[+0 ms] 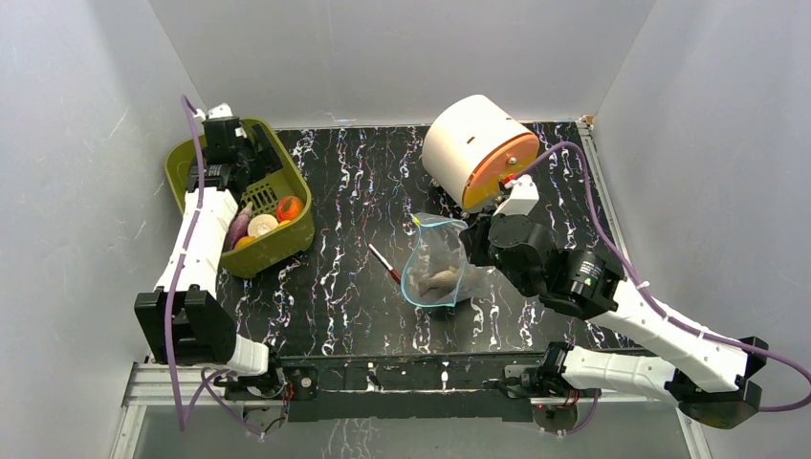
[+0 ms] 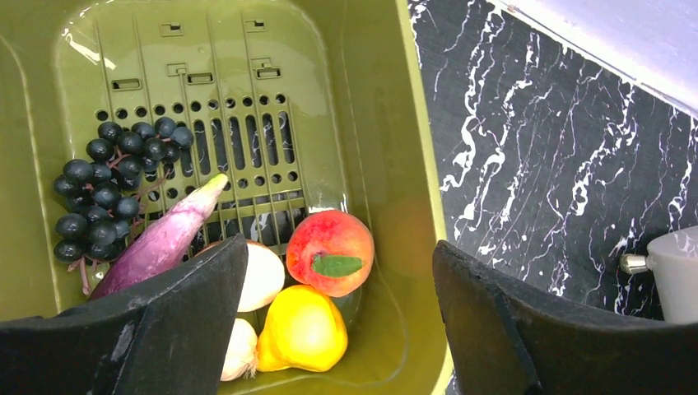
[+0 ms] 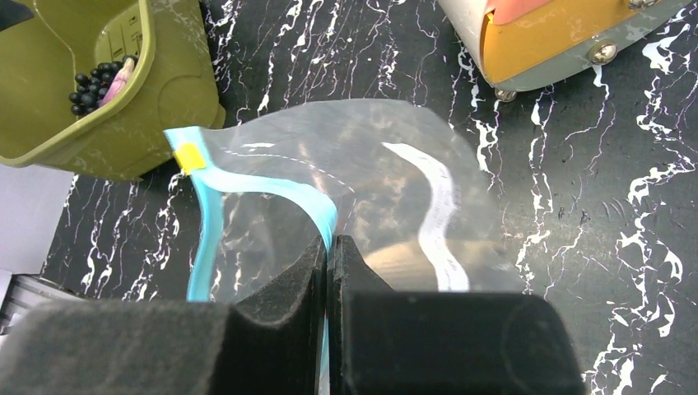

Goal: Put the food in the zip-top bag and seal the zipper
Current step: Pick up the fake vegetable from the bin.

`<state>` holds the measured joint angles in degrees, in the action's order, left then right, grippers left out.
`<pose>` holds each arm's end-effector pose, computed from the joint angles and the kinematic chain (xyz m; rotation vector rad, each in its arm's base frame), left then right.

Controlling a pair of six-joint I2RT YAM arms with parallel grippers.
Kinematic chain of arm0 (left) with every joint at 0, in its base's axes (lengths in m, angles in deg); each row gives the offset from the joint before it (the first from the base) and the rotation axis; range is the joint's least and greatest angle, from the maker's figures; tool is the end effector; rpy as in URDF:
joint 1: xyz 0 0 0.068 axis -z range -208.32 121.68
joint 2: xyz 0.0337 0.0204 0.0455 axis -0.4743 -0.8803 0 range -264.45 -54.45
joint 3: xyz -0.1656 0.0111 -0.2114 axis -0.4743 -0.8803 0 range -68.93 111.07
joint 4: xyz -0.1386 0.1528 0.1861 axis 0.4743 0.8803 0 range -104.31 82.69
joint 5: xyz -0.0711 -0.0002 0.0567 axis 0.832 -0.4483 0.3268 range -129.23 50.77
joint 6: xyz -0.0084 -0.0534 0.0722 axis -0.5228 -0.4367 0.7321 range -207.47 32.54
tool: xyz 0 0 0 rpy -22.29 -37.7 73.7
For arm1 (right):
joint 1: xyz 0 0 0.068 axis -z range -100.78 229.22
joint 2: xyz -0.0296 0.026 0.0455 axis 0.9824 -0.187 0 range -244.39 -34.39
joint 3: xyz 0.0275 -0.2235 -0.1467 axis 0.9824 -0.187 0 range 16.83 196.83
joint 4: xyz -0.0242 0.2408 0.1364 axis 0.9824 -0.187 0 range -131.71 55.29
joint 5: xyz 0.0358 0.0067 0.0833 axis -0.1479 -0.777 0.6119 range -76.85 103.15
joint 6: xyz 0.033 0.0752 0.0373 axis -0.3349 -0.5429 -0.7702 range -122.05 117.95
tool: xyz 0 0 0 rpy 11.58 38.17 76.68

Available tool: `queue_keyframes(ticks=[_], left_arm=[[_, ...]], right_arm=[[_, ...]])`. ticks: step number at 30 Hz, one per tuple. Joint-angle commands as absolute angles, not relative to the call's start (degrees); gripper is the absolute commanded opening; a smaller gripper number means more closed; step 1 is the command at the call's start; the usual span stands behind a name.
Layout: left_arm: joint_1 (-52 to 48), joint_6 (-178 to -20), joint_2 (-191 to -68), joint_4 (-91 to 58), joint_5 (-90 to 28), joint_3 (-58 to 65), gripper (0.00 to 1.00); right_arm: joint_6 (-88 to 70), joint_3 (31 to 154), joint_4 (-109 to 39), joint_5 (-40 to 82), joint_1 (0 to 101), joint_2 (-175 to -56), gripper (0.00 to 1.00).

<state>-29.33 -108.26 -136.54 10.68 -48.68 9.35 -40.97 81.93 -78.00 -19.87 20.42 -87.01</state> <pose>0.3843 0.0200 0.3394 -0.4895 2.0075 -0.0415 0.1552 0.1715 0.3628 -0.0139 2.0467 0.4698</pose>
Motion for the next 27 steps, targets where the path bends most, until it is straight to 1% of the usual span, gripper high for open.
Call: queue_keyframes(ticks=[1,5,10,13,17,23,25,27], left_arm=[[-32.4,-110.5,-137.0,11.6,-45.1,9.0,0.80],[-34.0,-111.8,-137.9,9.7,-45.0,7.3,0.81],[-35.8,-114.7,-137.4,1.7,-47.1,0.4,0.81],[-35.9,-115.4,-139.0,-2.4,-47.4,-0.6,0.77],[-36.0,-119.4,-141.0,2.3,-48.3,1.8,0.76],[-36.0,-121.2,-141.7,10.9,-49.0,4.8,0.76],[-36.0,-122.5,-142.3,13.7,-53.5,5.6,0.75],[-36.0,-122.5,-144.2,16.0,-58.8,7.4,0.77]], right_arm=[[-40.9,84.0,-75.2,-21.4,20.4,-86.0,0.00],[-40.7,84.9,-75.2,-22.2,20.4,-86.8,0.00],[-39.4,79.9,-72.0,-23.2,20.4,-85.0,0.00],[-39.0,77.7,-70.5,-24.4,20.4,-81.8,0.00],[-38.5,78.3,-69.7,-22.7,20.5,-79.9,0.00],[-37.3,83.5,-75.6,-22.4,20.4,-83.5,0.00],[-37.8,84.9,-77.3,-21.2,20.5,-84.4,0.00],[-38.9,85.9,-78.7,-20.3,20.4,-84.9,0.00]])
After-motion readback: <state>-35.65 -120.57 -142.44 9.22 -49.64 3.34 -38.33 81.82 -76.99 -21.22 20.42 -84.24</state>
